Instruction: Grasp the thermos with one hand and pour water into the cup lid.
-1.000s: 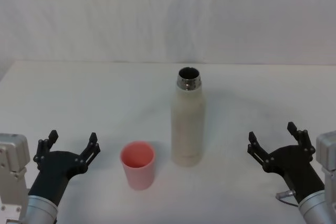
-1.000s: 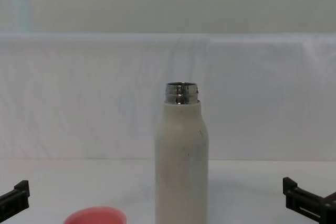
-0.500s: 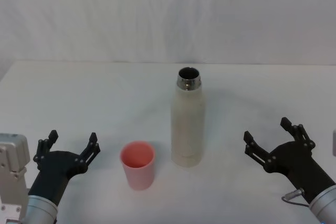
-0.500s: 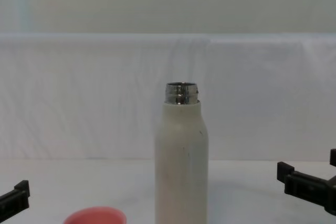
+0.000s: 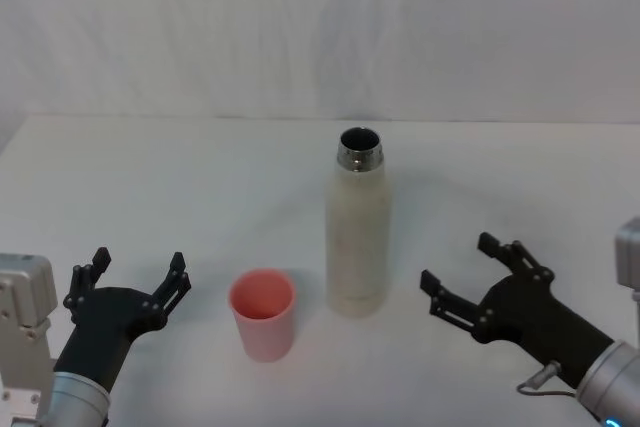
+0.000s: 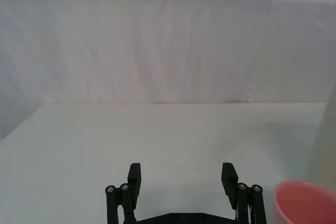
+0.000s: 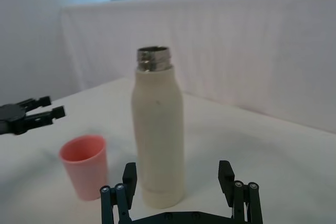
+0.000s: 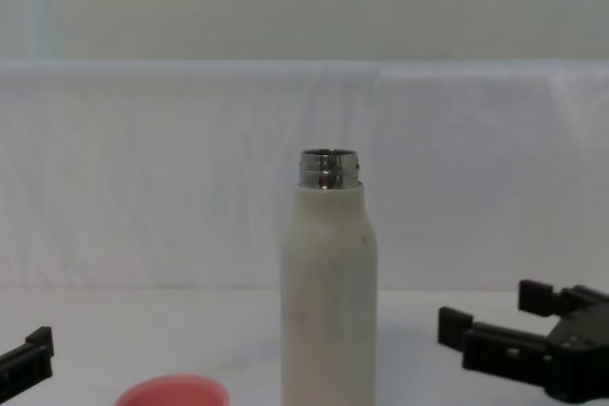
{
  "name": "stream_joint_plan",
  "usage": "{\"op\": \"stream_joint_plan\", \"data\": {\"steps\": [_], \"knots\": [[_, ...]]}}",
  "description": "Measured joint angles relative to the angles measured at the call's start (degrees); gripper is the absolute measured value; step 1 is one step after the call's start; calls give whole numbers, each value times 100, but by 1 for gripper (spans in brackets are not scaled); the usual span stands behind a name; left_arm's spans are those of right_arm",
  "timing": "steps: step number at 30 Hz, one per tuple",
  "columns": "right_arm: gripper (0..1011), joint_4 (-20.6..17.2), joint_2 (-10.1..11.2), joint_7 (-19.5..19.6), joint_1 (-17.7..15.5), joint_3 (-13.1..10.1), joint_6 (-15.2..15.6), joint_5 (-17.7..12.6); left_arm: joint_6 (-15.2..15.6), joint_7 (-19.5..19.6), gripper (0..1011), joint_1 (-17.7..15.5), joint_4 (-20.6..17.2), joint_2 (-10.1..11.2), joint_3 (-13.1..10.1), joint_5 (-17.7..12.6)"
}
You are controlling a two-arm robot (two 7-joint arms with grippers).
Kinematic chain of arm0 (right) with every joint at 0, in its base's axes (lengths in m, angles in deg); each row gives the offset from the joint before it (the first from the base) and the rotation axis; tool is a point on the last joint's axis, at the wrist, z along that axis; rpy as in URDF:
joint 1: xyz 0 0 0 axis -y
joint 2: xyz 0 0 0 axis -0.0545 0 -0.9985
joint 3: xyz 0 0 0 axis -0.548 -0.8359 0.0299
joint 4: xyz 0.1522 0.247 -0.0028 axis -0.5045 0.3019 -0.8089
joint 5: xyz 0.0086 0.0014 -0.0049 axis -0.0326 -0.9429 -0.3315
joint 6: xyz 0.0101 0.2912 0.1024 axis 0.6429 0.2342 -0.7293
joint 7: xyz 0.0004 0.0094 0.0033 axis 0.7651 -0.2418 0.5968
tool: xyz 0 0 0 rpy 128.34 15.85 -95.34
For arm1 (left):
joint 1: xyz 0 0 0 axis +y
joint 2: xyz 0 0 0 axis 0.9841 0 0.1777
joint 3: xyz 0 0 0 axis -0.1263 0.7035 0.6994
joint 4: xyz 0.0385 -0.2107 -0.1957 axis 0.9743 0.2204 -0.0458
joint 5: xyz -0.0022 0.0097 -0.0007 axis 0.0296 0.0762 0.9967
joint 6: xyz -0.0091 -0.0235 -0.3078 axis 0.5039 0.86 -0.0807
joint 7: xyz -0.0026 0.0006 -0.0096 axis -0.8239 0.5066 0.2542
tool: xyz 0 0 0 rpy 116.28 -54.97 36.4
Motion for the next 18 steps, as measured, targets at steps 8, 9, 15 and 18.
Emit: {"op": "stream_joint_plan", "data": {"steps": [8, 9, 15, 18], "knots": [[1000, 270, 68, -80, 298, 270, 78, -53, 0, 0, 1001, 0, 0, 0, 0, 0], [1000, 316, 72, -80, 358, 321, 86, -54, 0, 0, 1001, 0, 0, 0, 0, 0], [1000, 520, 74, -58, 627, 532, 137, -51, 0, 0, 1001, 0, 0, 0, 0, 0], [1000, 625, 61, -43, 763, 638, 156, -51, 0, 0, 1001, 0, 0, 0, 0, 0]]}}
